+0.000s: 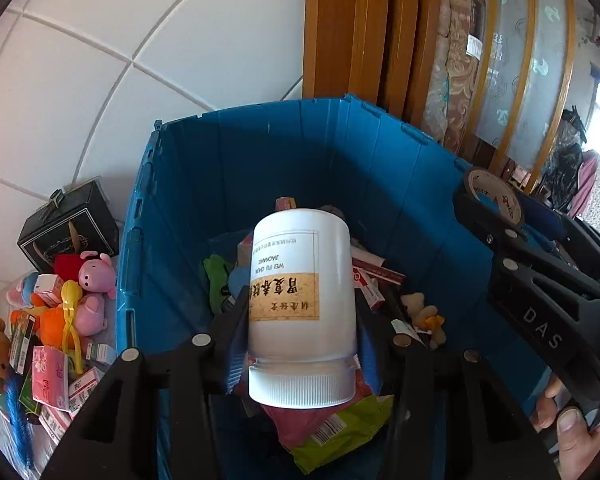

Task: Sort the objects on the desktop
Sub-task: 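Open both grippers to drop the pill bottle and tape roll into the crate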

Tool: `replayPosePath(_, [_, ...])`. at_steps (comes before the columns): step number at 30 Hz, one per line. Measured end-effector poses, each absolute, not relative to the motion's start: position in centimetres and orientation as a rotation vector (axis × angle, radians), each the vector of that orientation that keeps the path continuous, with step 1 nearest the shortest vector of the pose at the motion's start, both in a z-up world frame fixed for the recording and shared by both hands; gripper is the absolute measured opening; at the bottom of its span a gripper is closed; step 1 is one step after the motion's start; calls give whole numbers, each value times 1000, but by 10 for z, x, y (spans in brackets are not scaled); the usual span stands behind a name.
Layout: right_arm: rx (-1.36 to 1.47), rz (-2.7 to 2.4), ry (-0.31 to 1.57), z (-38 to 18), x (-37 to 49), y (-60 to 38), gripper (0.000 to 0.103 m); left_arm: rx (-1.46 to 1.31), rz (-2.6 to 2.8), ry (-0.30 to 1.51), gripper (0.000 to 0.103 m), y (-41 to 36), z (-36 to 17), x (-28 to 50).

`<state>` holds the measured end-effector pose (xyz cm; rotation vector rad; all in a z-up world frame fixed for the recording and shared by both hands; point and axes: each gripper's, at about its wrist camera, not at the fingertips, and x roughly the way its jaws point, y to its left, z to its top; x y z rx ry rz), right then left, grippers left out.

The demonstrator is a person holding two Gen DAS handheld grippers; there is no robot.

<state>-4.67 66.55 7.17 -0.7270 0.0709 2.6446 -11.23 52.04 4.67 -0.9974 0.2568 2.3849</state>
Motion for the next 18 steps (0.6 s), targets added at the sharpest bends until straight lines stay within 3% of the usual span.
replayPosePath(18, [-831,2585,2,63,-57,664,56,-1086,2405,255,45,521,37,-116])
